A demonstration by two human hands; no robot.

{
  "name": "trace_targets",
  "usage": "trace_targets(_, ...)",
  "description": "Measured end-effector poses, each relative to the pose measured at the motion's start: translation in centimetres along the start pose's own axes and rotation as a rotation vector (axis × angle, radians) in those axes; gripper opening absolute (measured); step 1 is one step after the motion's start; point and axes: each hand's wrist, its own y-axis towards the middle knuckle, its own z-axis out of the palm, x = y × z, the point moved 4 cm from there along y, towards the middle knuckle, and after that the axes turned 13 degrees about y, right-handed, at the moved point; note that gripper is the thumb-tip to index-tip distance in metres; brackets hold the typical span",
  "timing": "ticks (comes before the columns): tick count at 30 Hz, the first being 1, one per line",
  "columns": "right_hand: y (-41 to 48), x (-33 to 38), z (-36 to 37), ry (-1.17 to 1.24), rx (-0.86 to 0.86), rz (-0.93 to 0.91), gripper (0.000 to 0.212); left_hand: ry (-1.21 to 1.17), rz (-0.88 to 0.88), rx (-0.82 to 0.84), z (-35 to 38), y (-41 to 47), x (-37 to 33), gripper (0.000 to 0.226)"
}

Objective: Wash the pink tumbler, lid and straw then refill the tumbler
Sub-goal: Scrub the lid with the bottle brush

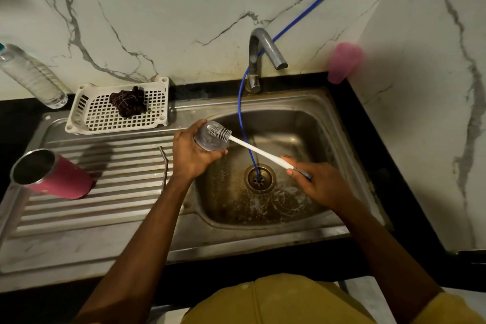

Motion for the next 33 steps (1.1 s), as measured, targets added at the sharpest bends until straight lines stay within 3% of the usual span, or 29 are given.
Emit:
trace_targets(8, 3.9, -1.4, -0.3, 0.031, 0.218, 0.019, 0.036, 0.067, -0.073, 0.016, 1.5, -2.6, 3.1, 0.098)
trace_targets(12, 5.6, -1.7, 0.0, -0.082, 0.144, -0.049, 0.030, 0.061, -0.069, 0.007, 1.5, -3.9, 4.1, 0.096)
trace_targets(17, 7.1, -1.7, 0.9, -0.090, 0.121, -0.099, 0.049, 0.013, -0.044, -0.040, 1.4, -5.3, 4.4, 0.090)
trace_targets(23, 7.4, -1.5, 0.9, -0.056, 0.126, -0.136, 0.051, -0.160, -0.064, -0.016, 1.7, -6.9, 4.9, 0.082)
trace_targets(29, 6.1, -2.9, 1.1, -0.128, 0.123, -0.077, 0.054, -0.218, -0.059, 0.026, 2.2, -8.3, 5.5, 0.078)
trace_targets(33, 6.1, -2.1, 2.1, -0.112, 0.141, -0.084, 0.038, -0.259, -0.127, 0.047, 2.7, -7.9, 6.0, 0.088)
